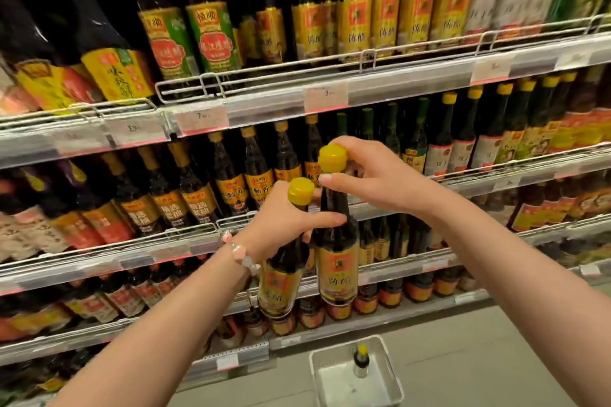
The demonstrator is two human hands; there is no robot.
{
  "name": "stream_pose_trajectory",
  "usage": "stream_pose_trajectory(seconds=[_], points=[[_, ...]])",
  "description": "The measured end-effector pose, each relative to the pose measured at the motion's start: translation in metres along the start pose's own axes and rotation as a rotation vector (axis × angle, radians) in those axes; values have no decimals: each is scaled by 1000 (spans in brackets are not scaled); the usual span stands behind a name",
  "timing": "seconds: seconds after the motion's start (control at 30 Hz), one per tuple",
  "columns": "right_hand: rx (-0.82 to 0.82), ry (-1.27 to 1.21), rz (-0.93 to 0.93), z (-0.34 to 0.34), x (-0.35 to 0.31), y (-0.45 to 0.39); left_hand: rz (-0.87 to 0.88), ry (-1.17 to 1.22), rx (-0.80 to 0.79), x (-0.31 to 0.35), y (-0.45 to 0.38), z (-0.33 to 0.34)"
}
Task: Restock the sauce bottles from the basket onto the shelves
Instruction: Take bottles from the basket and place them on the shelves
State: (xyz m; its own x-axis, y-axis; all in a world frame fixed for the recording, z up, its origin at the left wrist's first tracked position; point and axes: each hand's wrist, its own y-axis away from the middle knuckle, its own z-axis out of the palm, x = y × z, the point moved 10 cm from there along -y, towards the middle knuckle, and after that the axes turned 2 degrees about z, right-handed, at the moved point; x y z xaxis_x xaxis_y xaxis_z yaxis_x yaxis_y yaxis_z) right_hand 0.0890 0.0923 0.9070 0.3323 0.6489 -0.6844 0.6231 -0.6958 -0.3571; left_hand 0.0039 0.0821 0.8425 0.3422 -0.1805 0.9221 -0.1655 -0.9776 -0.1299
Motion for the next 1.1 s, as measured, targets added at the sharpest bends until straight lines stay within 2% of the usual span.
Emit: stream_pose_trajectory(seconds=[0.37, 0.5, 0.67, 0.97, 1.1], points=[[234, -194, 13, -48, -53, -19, 102, 47, 30, 81, -7, -51], [184, -311, 116, -35, -42, -9, 129, 83, 26, 106, -10, -70], [88, -306, 171, -4, -35, -4, 163, 82, 40, 131, -19, -90], [298, -294, 134, -14, -36, -24, 200, 25, 88, 155, -45, -108], [328, -333, 130, -24, -24, -36, 187, 37, 98, 156, -58, -109]])
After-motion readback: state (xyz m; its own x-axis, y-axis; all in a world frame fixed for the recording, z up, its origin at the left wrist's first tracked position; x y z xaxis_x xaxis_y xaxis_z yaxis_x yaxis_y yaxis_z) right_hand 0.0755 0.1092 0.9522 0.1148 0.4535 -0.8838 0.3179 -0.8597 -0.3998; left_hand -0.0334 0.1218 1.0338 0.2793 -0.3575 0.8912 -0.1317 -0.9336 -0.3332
